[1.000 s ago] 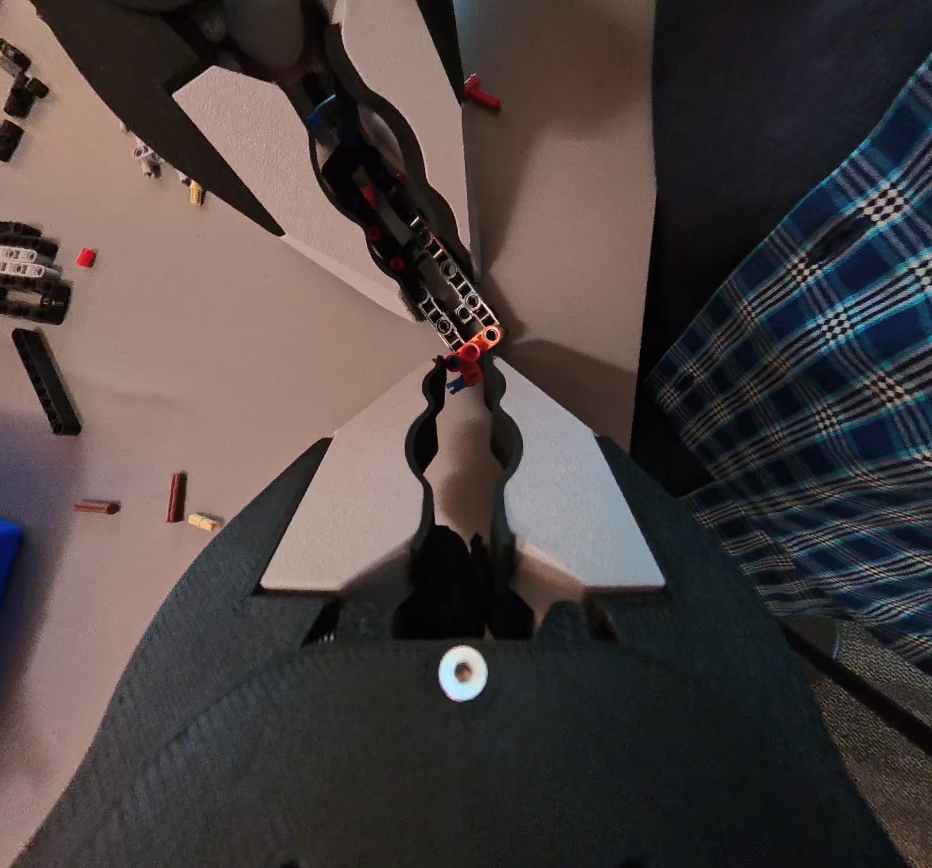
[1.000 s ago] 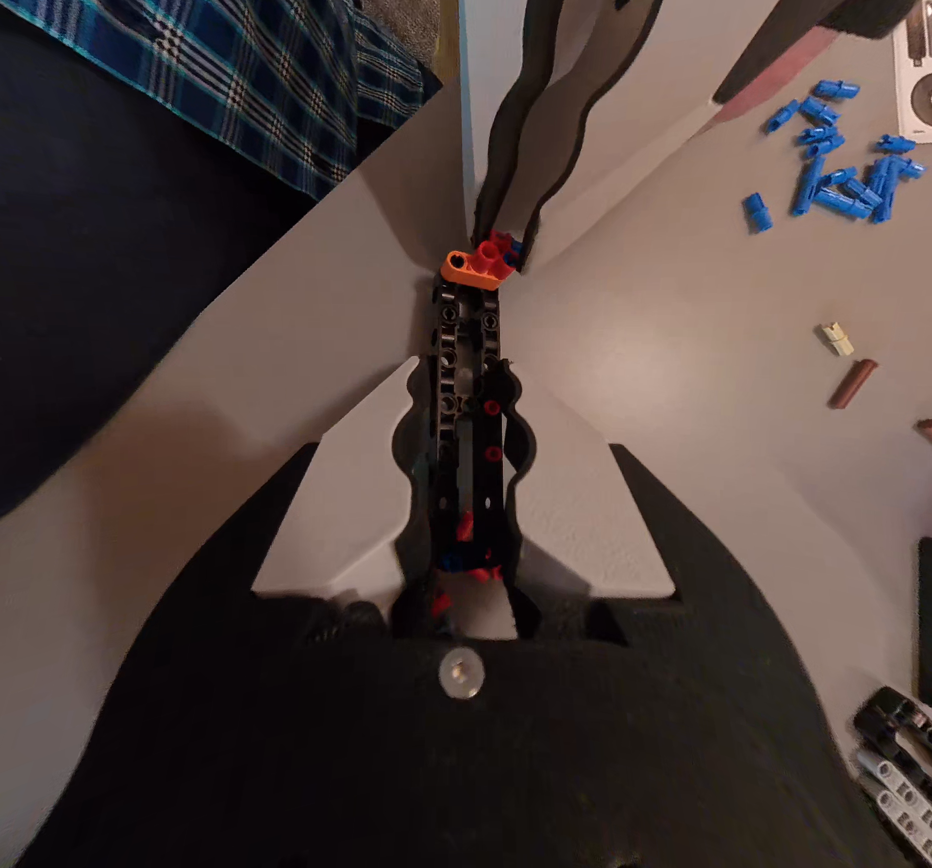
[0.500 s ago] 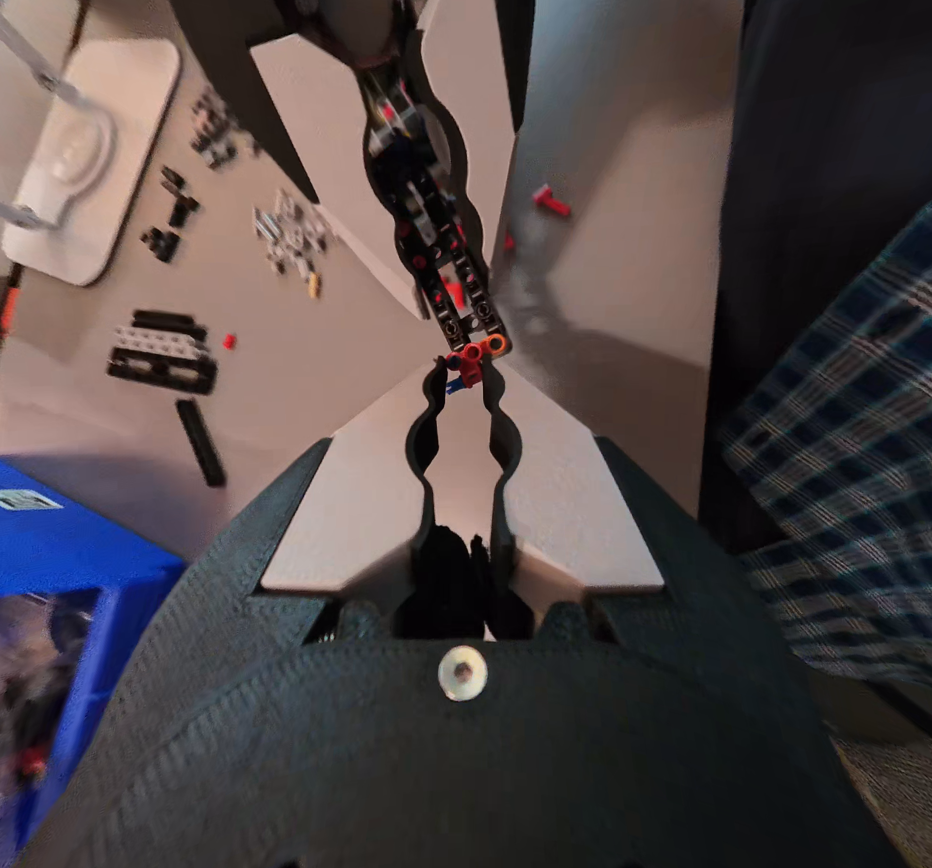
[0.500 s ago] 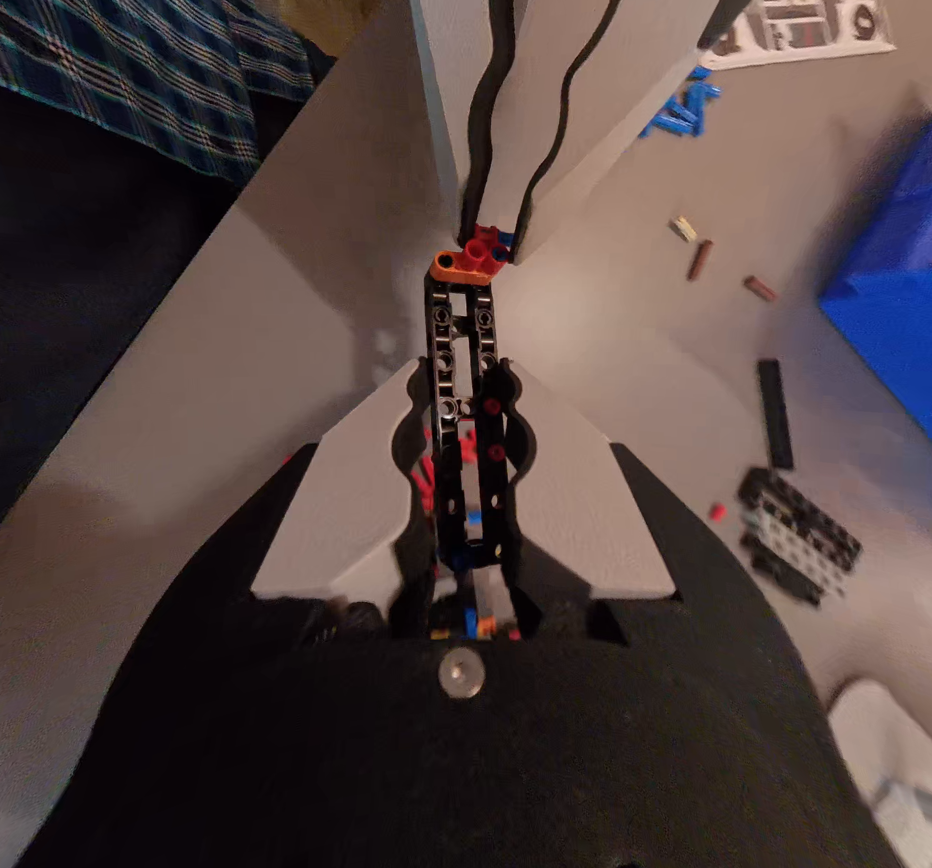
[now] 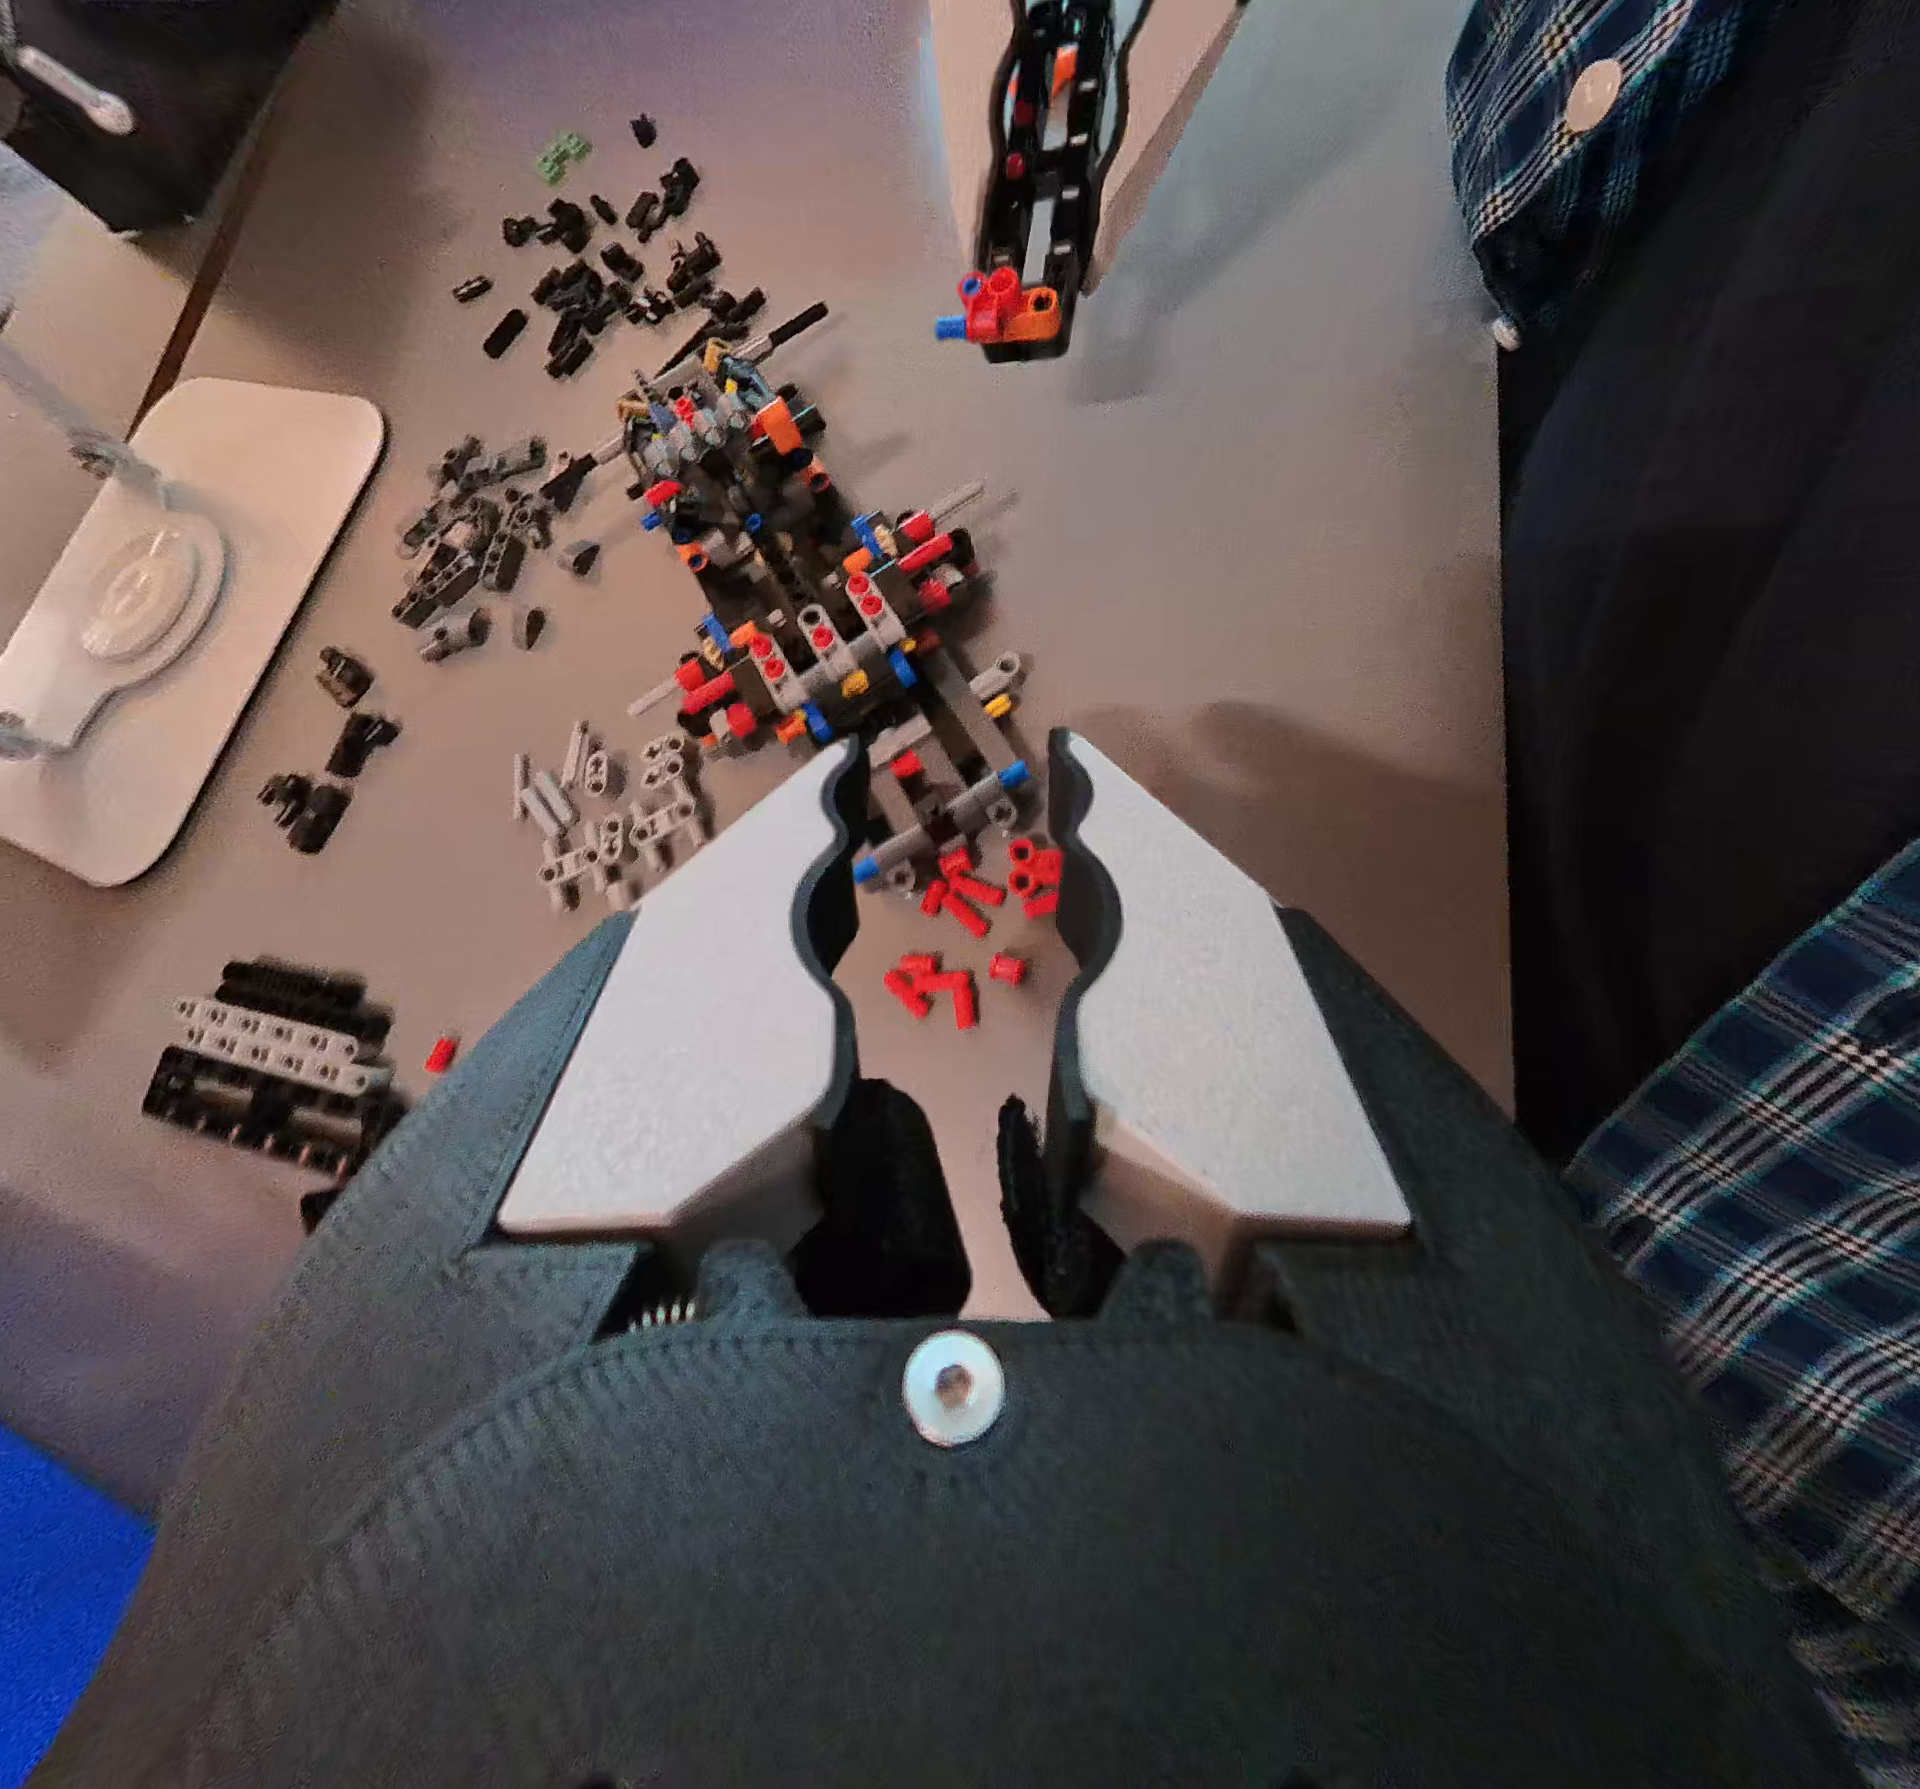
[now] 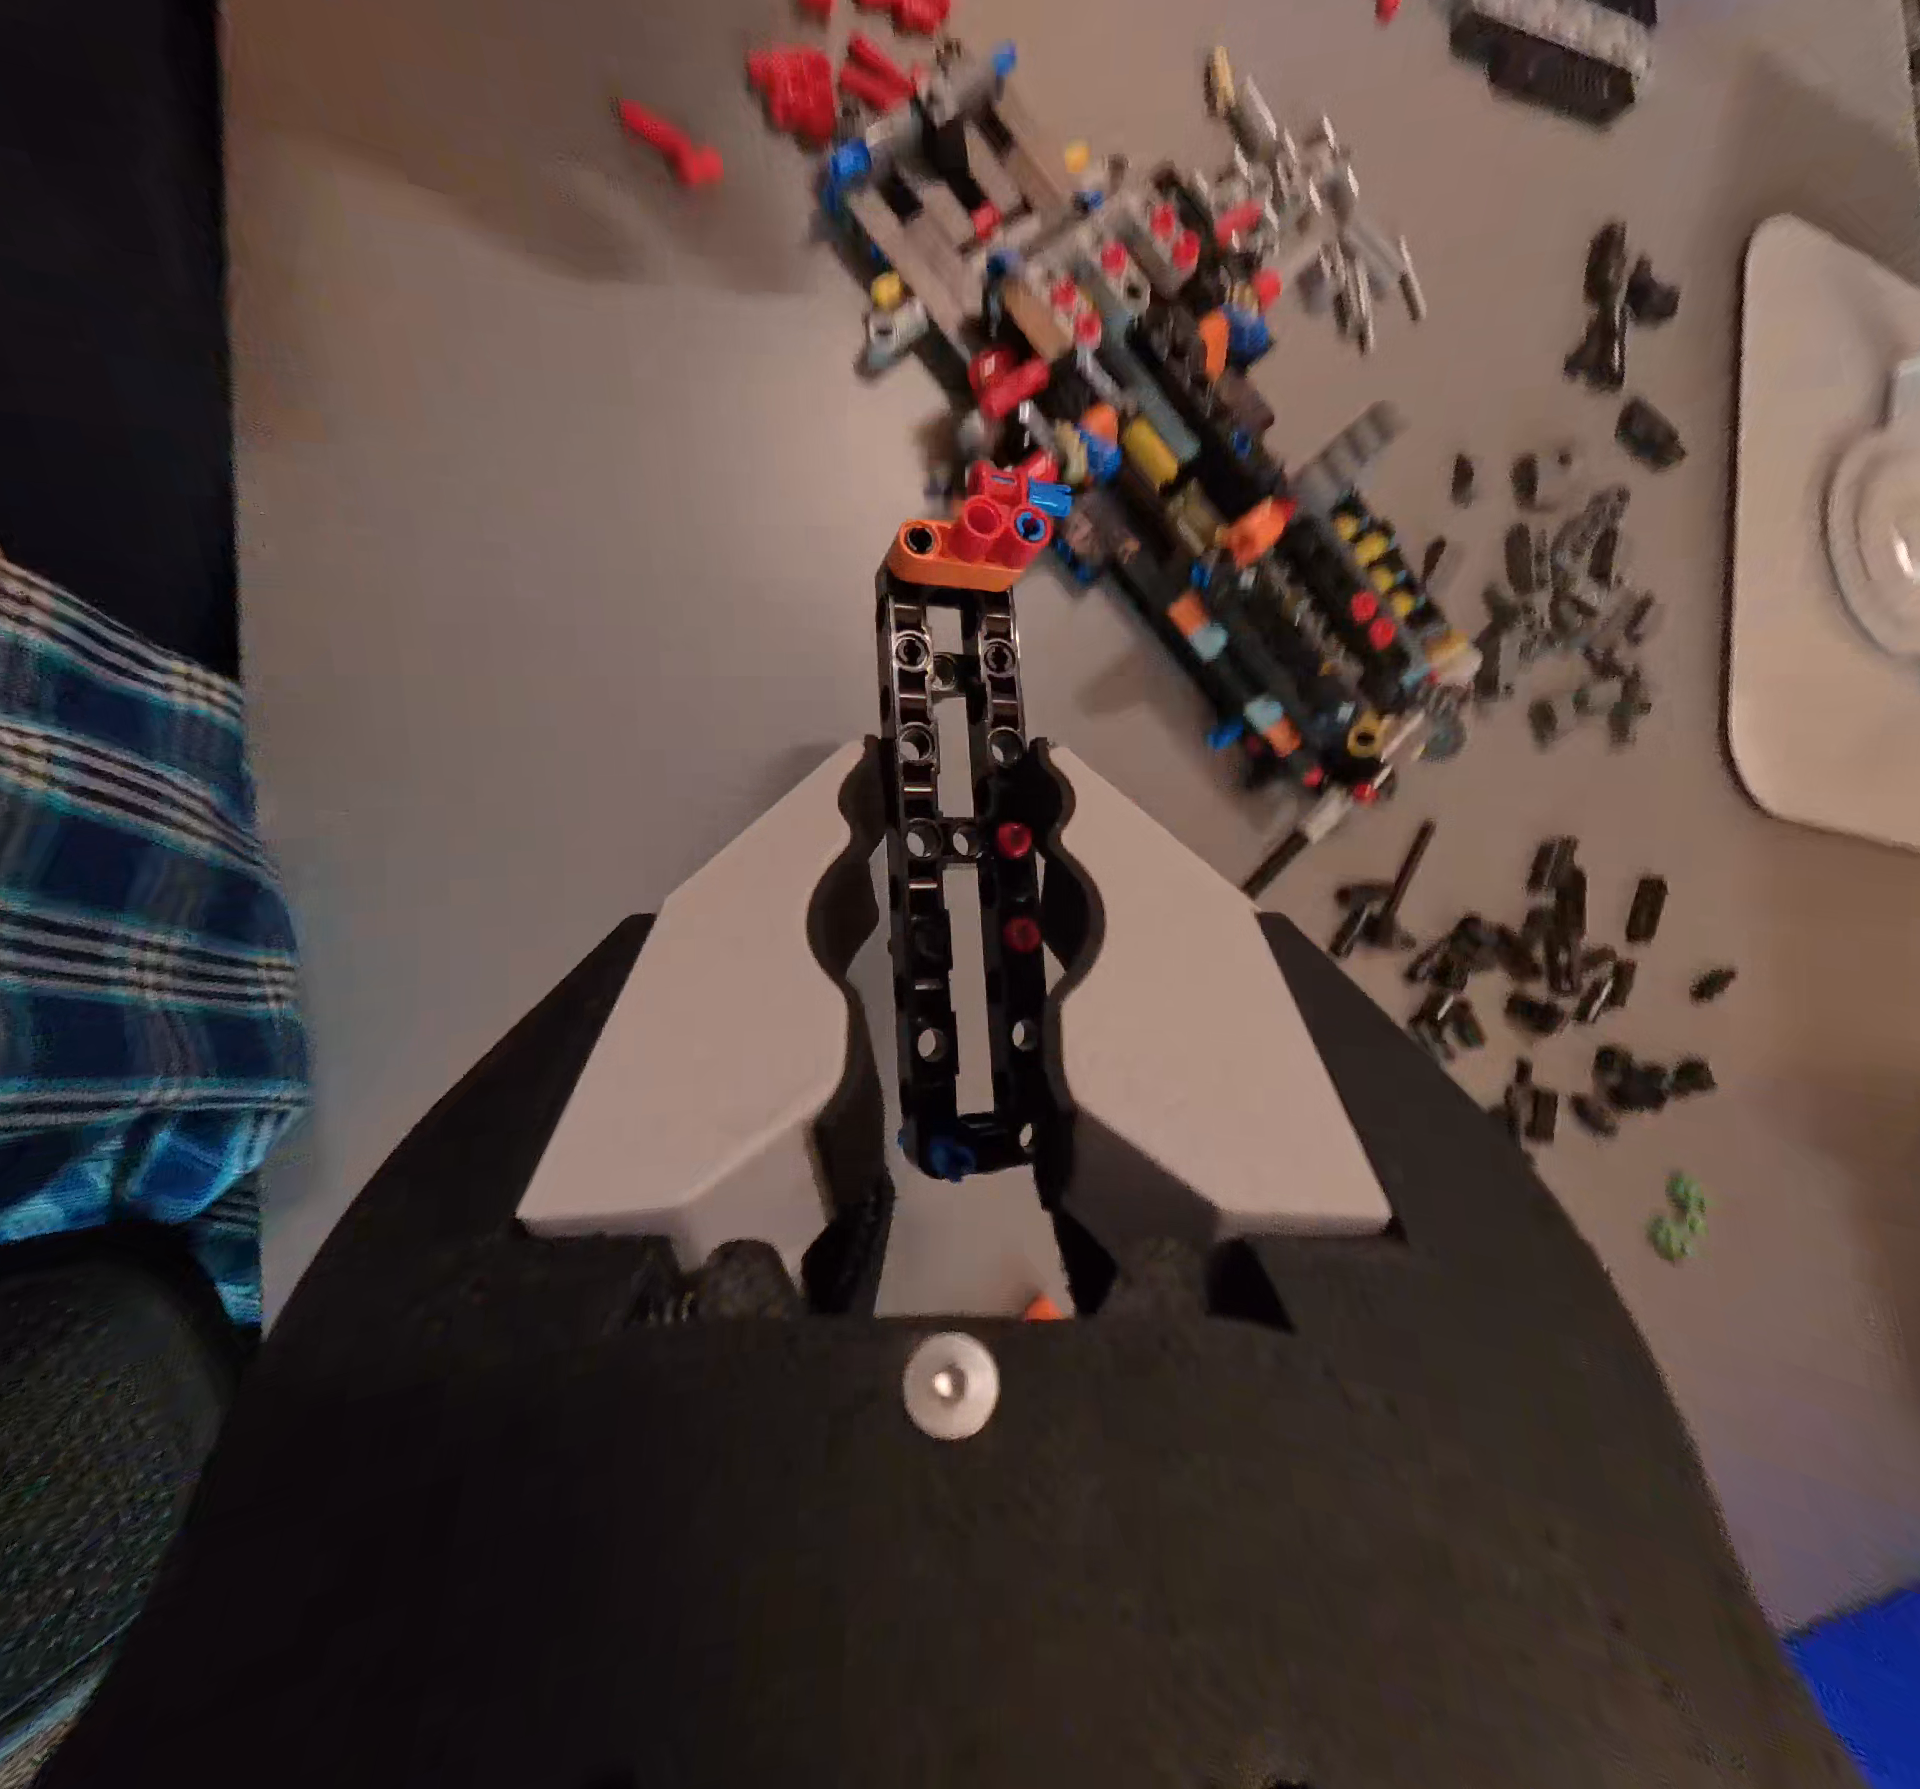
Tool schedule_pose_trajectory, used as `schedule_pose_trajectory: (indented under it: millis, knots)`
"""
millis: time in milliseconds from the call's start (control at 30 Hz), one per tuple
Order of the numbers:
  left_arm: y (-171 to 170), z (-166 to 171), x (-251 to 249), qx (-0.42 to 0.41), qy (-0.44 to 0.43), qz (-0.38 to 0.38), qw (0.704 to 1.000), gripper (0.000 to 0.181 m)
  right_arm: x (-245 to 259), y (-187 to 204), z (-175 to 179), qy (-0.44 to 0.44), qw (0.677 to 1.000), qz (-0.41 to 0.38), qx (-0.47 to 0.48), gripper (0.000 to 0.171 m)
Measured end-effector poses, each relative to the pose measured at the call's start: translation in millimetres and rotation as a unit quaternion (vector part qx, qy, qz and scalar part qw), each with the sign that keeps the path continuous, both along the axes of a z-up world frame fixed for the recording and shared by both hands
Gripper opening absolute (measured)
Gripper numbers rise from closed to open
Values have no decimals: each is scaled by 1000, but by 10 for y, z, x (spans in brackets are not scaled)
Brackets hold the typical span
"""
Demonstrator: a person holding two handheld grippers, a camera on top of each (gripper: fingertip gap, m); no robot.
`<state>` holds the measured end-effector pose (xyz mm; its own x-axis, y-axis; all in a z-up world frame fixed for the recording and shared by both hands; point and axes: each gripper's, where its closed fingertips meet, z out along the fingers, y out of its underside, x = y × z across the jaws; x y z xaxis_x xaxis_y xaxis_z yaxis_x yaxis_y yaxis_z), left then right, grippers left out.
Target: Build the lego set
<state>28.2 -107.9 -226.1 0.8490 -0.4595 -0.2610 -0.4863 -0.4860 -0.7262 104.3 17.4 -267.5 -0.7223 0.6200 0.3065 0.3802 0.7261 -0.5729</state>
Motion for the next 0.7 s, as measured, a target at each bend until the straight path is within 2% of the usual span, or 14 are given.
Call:
schedule_pose_trajectory:
  millis: [33, 167, 267, 533, 700]
  knots:
    - [42, -13, 42, -1, 1, -6, 1000, 32, 41, 47, -69, 4, 1000, -4, 11, 24]
    - [175, -37, 163, -5, 2, -19, 1000, 32, 101, 238, -294, 5, 999, -29, 41, 24]
    - [243, -78, 197, -10, -3, -20, 1000, 31, 104, 231, -306, 5, 999, -36, 11, 25]
    - [383, -137, 300, -15, -16, -25, 999, 31, 186, 266, -279, 3, 998, -49, -35, 35]
    - [439, -136, 318, -14, -25, -22, 999, 31, 305, 415, -81, 8, 993, -83, -83, 30]
